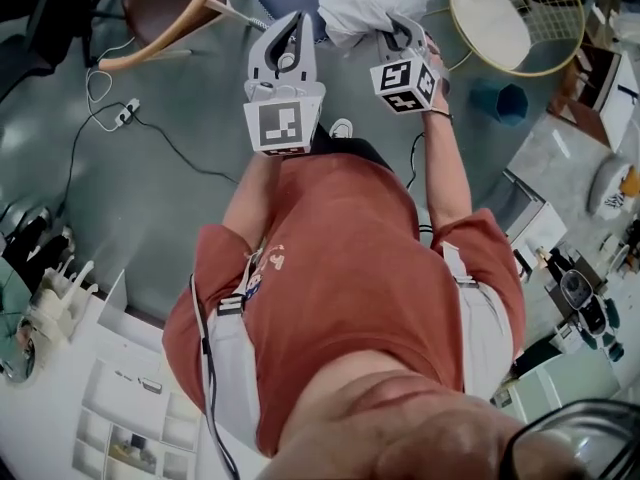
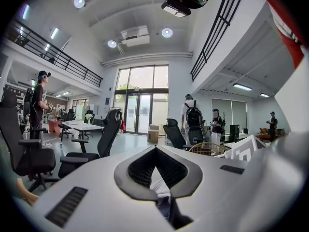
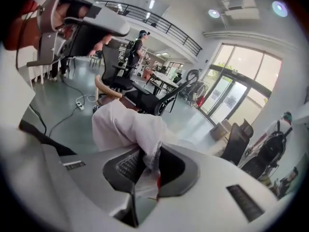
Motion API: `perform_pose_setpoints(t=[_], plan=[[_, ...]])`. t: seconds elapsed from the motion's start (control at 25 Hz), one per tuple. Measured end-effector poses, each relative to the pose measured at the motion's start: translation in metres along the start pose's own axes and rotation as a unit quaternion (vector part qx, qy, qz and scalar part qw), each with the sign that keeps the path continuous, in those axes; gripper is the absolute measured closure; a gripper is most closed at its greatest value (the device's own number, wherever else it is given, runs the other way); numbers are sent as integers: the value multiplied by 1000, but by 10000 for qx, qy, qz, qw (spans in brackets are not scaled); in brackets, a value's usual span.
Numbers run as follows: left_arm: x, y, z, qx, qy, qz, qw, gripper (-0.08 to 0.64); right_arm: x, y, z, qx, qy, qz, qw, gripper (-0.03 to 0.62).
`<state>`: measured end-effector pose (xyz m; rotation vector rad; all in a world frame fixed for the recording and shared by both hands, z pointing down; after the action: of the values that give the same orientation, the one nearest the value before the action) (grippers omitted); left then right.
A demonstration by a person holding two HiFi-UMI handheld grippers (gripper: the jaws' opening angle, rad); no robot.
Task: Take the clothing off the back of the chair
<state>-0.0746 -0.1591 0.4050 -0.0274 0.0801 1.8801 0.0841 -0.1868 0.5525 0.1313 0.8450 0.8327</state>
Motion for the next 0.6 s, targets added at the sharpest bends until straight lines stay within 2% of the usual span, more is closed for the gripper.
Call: perform_pose_setpoints(t=[0.16,0.32,0.44,0.6], plan=[[13,-10,-8,-95,-80,-34,9999,546,6,-3,0,-1038,-500,47,9933,532],[25,-23,-18,-116,-137,-6,9998,546,23,-13,-8,-2025,-976,156,9743,537],[36,-32,-28,-178,-215,13,9996,546,42,-21,-19,-2435,-1342,232,9603,540],[48,-43,-38,-149,-268,-7,9995,546,72,-28,-33,-2694,-1779,329,9459,540]])
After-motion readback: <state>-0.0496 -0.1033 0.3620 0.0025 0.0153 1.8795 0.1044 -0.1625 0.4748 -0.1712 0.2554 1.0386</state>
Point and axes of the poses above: the fingertips, and each gripper's own axes: x backward along the fingers, y to its left, z out of its underside, the point moved 2 cm from there along x, backward along the fingers, and after that the axes turned 4 degrees about -y, right-handed, at the moved point
